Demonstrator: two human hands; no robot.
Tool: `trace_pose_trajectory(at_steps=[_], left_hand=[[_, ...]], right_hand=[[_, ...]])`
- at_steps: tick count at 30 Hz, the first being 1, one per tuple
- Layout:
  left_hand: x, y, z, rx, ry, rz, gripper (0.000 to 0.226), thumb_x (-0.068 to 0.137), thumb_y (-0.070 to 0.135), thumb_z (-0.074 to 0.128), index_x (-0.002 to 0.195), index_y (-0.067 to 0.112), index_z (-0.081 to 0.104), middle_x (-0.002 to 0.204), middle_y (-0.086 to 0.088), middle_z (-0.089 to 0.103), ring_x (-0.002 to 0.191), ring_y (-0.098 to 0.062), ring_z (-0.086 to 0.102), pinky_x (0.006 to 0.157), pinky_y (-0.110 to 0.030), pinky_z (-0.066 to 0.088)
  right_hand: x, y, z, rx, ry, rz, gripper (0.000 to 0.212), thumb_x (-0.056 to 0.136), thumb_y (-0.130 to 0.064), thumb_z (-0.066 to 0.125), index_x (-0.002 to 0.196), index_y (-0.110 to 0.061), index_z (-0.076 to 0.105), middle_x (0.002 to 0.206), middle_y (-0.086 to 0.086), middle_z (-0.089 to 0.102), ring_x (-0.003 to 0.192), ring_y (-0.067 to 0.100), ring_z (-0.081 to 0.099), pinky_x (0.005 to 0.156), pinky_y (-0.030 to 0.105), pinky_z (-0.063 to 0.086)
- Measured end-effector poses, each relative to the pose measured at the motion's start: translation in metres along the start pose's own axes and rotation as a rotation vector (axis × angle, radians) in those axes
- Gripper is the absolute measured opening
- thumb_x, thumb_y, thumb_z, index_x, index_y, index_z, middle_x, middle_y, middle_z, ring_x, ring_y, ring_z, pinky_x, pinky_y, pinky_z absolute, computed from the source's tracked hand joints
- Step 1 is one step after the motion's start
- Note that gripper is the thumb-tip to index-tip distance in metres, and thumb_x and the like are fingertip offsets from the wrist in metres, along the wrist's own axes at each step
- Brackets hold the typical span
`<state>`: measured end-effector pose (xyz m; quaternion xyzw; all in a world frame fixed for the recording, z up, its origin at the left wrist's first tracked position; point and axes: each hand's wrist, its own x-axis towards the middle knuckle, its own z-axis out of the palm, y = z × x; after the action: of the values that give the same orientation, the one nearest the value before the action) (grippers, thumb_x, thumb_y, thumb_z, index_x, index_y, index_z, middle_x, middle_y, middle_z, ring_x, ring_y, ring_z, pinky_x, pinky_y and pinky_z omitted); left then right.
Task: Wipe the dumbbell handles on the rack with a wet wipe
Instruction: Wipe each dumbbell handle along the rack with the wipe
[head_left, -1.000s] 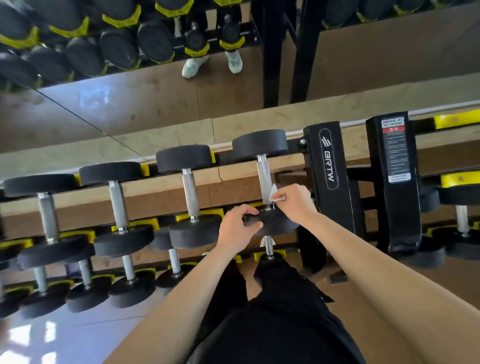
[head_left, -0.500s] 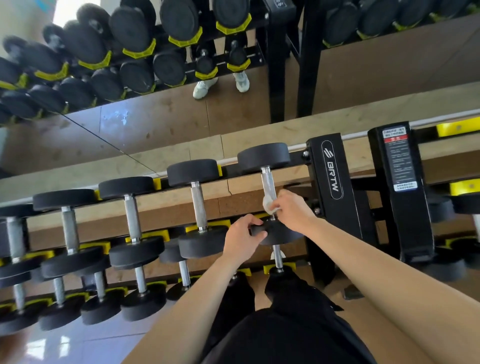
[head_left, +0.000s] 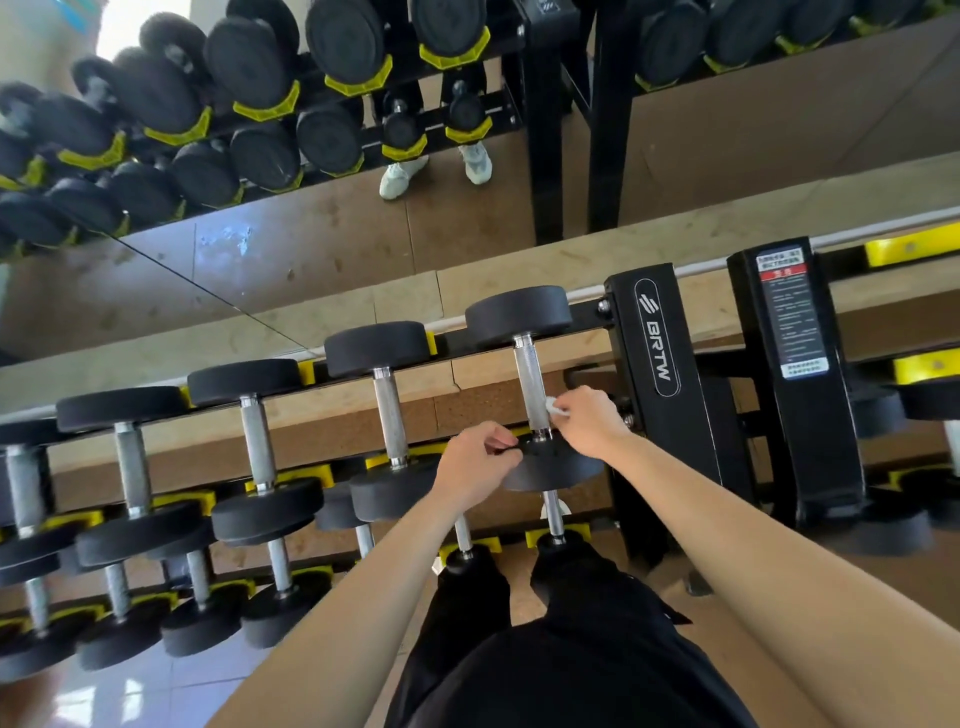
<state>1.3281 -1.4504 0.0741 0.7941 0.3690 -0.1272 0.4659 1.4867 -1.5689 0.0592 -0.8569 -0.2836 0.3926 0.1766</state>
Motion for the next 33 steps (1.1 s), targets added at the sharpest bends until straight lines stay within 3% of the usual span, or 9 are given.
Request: trace_pose_trajectory(at_steps=[4,7,11,16,20,24,27,29,33], left_hand=[[0.011,0.012,0.000,0.021,0.033,0.095,0.046,0.094,0.017,0.066,0.136,0.028,0.053,0.135,0.010,0.057,0.121,-0.008,0.053,0.103,-0.028,0.046],[0.019,0.022,0.000,-0.024,-0.136,0.183,0.057,0.094,0.013,0.066,0.145,0.029,0.045,0.138,0.011,0.055,0.124,-0.006,0.051,0.104,-0.026,0.043],[0.029,0.019,-0.008,0.135,-0.092,0.197,0.033,0.097,0.024,0.064,0.130,0.023,0.060,0.111,0.010,0.067,0.099,-0.007,0.061,0.083,-0.021,0.047],[0.036,-0.005,-0.014,0.125,-0.127,0.107,0.014,0.098,0.034,0.062,0.098,0.025,0.074,0.074,0.011,0.065,0.069,-0.005,0.057,0.064,-0.022,0.038],[0.034,-0.021,-0.014,-0.121,-0.064,-0.084,0.017,0.098,0.035,0.063,0.098,0.027,0.078,0.090,0.010,0.075,0.084,-0.007,0.066,0.079,-0.025,0.050],[0.046,-0.020,-0.008,-0.083,-0.124,-0.172,0.015,0.096,0.033,0.066,0.104,0.026,0.077,0.104,0.007,0.073,0.097,-0.010,0.064,0.090,-0.032,0.051],[0.054,-0.012,0.003,-0.030,-0.112,-0.252,0.015,0.090,0.034,0.075,0.098,0.021,0.076,0.098,0.003,0.072,0.088,-0.010,0.063,0.070,-0.025,0.048],[0.059,-0.006,0.011,-0.017,-0.103,-0.297,0.016,0.087,0.035,0.077,0.092,0.020,0.074,0.094,0.002,0.071,0.084,-0.010,0.062,0.066,-0.024,0.046],[0.066,-0.001,0.007,0.237,-0.107,-0.293,0.023,0.090,0.041,0.072,0.090,0.018,0.067,0.084,0.002,0.065,0.077,-0.012,0.061,0.066,-0.026,0.048]], right_hand=[[-0.001,-0.009,-0.023,-0.123,-0.225,-0.116,0.027,0.096,-0.019,0.057,0.070,-0.019,0.062,0.070,-0.003,0.059,0.068,0.015,0.056,0.056,0.023,0.034],[-0.002,-0.018,-0.029,0.092,-0.297,-0.188,0.008,0.088,-0.011,0.066,0.087,-0.018,0.068,0.085,-0.003,0.064,0.081,0.012,0.060,0.070,0.025,0.043],[0.004,-0.012,-0.029,0.155,-0.210,-0.242,0.018,0.085,-0.015,0.076,0.103,-0.014,0.073,0.089,-0.003,0.069,0.083,0.013,0.064,0.077,0.029,0.051],[0.008,0.003,-0.018,0.115,-0.059,-0.206,0.024,0.087,-0.025,0.076,0.106,-0.021,0.062,0.083,-0.014,0.057,0.075,0.004,0.054,0.066,0.022,0.040],[0.008,0.008,-0.002,0.025,-0.058,-0.236,0.017,0.086,-0.035,0.076,0.081,-0.030,0.061,0.072,-0.016,0.057,0.067,0.002,0.053,0.063,0.022,0.037],[0.012,0.010,-0.003,-0.007,-0.120,-0.196,0.020,0.087,-0.030,0.076,0.071,-0.029,0.064,0.069,-0.013,0.059,0.065,0.006,0.053,0.062,0.022,0.037],[0.016,0.020,-0.015,-0.068,-0.157,-0.112,0.009,0.091,-0.026,0.072,0.087,-0.019,0.077,0.083,-0.007,0.068,0.075,0.007,0.060,0.074,0.025,0.046],[0.019,0.026,-0.020,-0.115,-0.131,-0.058,0.011,0.091,-0.024,0.072,0.094,-0.016,0.079,0.091,0.000,0.072,0.084,0.014,0.065,0.083,0.029,0.053],[0.021,0.012,-0.011,-0.201,-0.119,-0.041,0.013,0.092,-0.027,0.071,0.089,-0.015,0.076,0.086,0.002,0.070,0.080,0.019,0.064,0.075,0.028,0.050]])
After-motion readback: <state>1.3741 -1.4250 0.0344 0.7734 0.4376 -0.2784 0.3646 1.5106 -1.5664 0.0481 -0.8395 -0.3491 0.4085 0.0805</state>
